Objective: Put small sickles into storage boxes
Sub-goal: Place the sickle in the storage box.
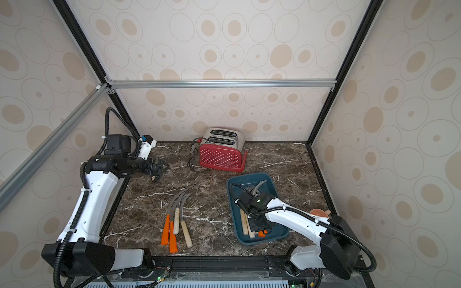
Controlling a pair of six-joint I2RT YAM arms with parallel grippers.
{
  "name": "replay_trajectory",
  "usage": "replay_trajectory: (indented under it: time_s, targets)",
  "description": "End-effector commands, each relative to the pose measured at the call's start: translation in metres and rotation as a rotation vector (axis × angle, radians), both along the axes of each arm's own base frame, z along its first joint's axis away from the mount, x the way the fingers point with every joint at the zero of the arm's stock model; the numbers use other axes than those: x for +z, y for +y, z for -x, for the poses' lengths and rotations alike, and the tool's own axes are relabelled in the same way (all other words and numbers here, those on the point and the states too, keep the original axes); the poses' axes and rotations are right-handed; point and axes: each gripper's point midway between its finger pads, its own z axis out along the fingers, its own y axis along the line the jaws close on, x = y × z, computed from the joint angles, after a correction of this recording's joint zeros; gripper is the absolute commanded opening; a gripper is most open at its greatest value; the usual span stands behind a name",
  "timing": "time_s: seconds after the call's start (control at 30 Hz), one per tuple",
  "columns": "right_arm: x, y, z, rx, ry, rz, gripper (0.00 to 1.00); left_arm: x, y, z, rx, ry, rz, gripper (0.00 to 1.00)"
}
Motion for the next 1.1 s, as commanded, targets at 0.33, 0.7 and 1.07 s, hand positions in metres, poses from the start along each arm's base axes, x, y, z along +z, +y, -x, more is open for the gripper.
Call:
replay_trajectory:
  time_s: [0.33,0.7,1.07]
  targets:
    - [-0.015,-0.007,-0.001,-0.022,0.043,0.067,0.11,0.004,-0.001,0.006,-0.032,-0.024,-0.013,0.99]
    - [-0.023,-0.007,-0.003,-0.020,0.063,0.092,0.19,0.001,-0.001,0.006,-0.030,-0.011,-0.007,0.99]
    - [-0.014,-0.012,-0.008,-0.016,0.036,0.117,0.42,-0.001,-0.004,0.008,-0.043,-0.006,0.004,0.99]
